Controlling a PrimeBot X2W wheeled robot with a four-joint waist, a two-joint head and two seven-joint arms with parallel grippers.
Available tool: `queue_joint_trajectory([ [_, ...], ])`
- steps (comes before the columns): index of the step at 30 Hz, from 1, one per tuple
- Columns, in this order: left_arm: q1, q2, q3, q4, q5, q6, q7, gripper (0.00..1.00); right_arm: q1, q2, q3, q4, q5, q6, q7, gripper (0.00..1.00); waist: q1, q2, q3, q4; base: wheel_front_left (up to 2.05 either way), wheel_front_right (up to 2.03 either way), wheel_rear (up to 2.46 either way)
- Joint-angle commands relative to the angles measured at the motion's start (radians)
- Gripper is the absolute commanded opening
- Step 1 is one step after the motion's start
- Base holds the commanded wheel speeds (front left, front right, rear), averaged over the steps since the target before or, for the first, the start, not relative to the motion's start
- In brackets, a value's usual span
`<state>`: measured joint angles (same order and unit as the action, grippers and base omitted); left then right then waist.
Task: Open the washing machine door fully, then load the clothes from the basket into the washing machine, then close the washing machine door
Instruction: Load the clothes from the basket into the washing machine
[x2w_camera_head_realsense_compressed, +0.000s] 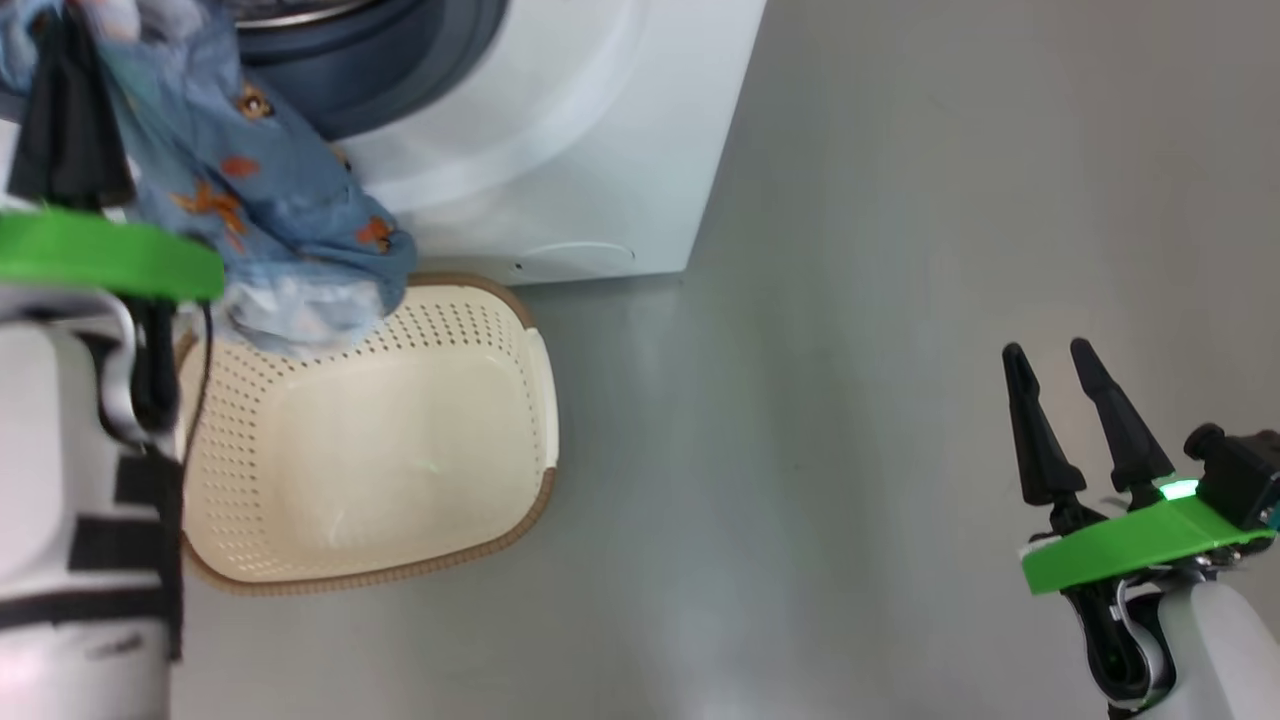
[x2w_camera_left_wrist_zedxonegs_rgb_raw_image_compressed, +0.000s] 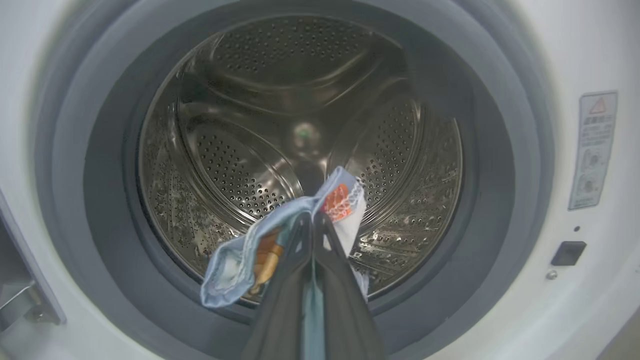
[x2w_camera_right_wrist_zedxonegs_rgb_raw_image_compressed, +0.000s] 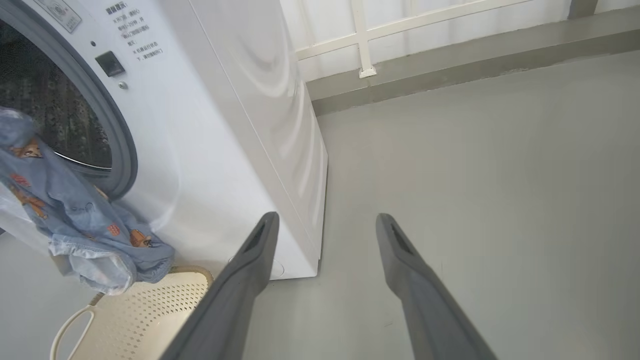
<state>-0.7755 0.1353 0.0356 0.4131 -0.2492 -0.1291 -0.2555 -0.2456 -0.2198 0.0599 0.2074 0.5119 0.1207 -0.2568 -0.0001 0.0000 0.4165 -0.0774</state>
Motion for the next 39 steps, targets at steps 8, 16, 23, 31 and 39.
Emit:
queue_joint_trajectory([
  [8,-0.194,0.086,-0.011,0.251,0.004,-0.002,-0.006,0.0,-0.045,0.008,0.059,-0.024,-0.002,0.01,-0.005,1.0,0.0001,0.0,0.076,-0.059,0.0,0.0,0.0],
  [16,-0.341,0.121,-0.065,0.504,-0.014,-0.002,-0.006,0.0,-0.07,0.023,0.087,-0.02,0.001,0.01,-0.005,1.0,0.0001,0.0,0.108,-0.1,0.0,0.0,0.0],
  [23,-0.48,0.146,-0.122,0.703,-0.016,-0.002,-0.006,0.0,-0.08,0.035,0.103,-0.02,0.006,0.01,-0.005,1.0,0.0001,0.0,0.13,-0.13,0.0,0.0,0.0],
  [31,-0.571,0.179,-0.125,0.656,0.008,0.025,-0.006,0.0,-0.086,0.043,0.104,-0.022,0.009,0.01,-0.005,1.0,0.0001,0.0,0.146,-0.15,0.0,0.0,0.0],
  [39,-0.532,0.188,-0.065,0.409,0.05,0.067,-0.006,0.0,-0.1,0.054,0.102,-0.028,0.01,0.01,-0.005,1.0,0.0001,0.0,0.169,-0.16,0.0,0.0,0.0],
])
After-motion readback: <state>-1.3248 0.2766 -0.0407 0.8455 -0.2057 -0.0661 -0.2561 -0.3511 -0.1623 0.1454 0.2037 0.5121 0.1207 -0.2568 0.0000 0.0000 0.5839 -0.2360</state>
